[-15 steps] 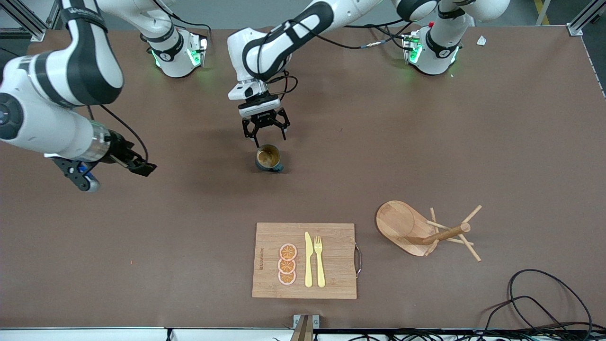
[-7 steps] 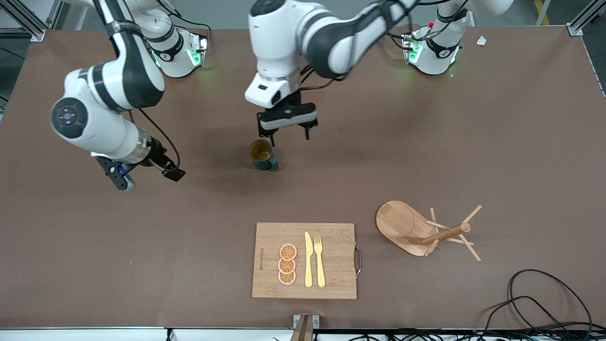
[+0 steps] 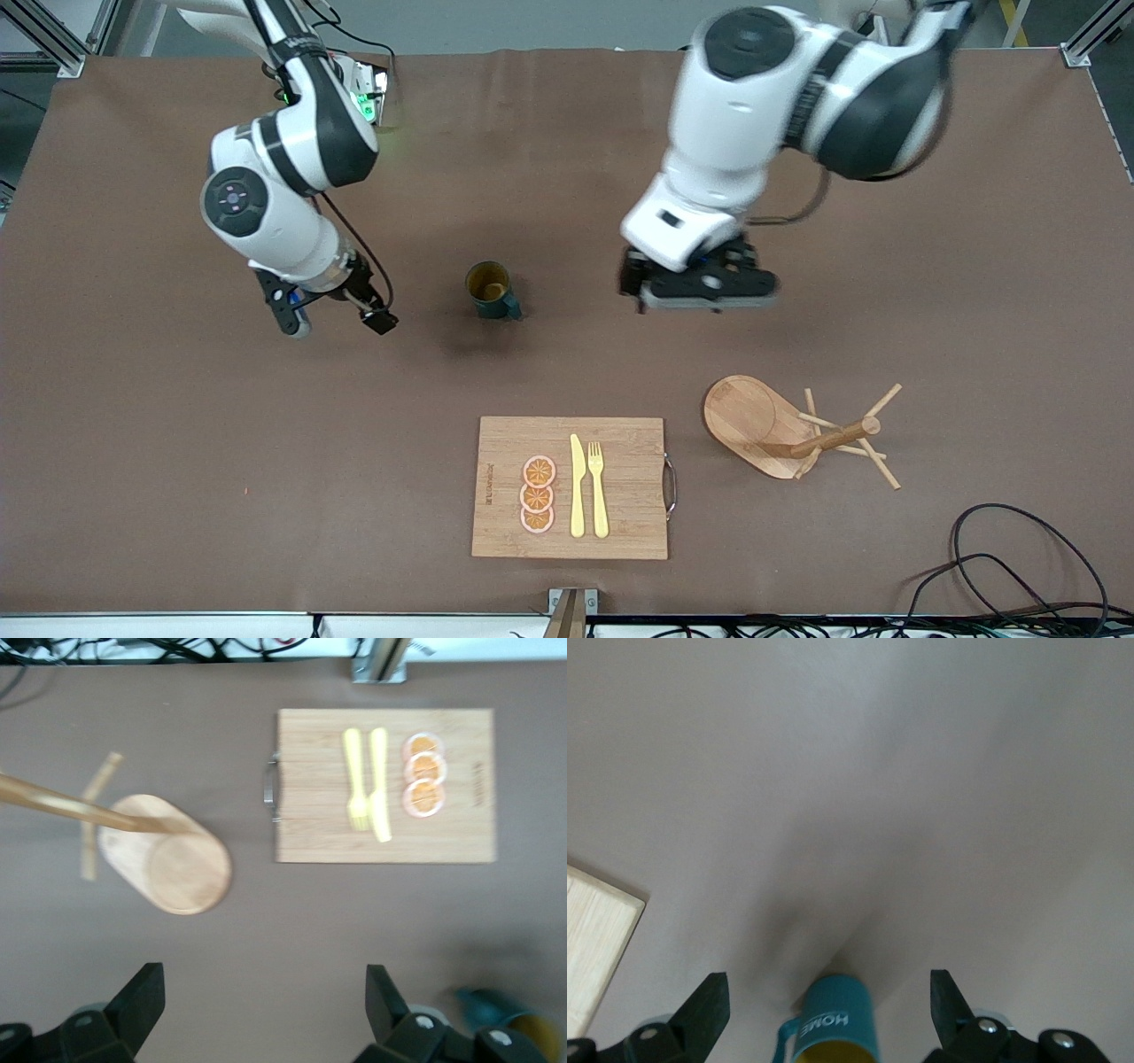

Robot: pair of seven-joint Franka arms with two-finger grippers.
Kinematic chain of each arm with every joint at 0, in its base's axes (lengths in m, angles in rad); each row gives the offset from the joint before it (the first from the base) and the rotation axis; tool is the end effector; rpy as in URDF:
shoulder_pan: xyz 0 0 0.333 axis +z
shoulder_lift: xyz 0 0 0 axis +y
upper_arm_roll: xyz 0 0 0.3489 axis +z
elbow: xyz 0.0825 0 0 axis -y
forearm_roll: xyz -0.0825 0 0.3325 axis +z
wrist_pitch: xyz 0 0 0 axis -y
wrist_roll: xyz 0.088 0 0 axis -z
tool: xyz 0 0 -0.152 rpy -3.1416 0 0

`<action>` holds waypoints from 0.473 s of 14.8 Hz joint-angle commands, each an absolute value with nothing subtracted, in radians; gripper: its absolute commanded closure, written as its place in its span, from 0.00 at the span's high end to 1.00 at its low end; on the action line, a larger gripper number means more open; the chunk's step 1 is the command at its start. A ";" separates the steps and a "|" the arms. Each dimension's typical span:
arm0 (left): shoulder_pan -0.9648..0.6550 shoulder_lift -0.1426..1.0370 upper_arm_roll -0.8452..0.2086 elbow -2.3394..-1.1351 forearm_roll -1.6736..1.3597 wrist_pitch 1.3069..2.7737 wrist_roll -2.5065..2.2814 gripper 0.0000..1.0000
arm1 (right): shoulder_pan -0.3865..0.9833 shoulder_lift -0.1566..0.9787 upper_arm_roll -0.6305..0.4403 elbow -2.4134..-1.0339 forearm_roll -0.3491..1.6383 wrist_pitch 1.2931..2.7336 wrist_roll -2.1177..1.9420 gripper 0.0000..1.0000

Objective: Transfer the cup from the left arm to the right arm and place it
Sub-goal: 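Withdraw the left gripper while the right gripper reaches the mug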

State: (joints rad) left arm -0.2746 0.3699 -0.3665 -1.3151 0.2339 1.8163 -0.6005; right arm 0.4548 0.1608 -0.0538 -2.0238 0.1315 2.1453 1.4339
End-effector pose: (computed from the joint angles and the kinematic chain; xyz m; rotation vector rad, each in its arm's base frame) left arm 0.5592 -0.3275 0.5458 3.1215 -0.0735 0.2898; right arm 0.4918 0.2208 0.3854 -2.6441 1.6321 0.1605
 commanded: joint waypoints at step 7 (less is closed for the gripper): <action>0.049 0.222 -0.371 -1.342 0.135 1.626 -0.268 1.00 | 0.615 0.150 -0.063 -2.079 0.140 2.192 2.093 1.00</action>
State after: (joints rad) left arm 0.0427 0.2705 -0.3657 -1.3153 0.1505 1.6411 -0.2613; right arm 0.5787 0.1609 -0.0535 -2.0534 0.1317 2.1790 1.9688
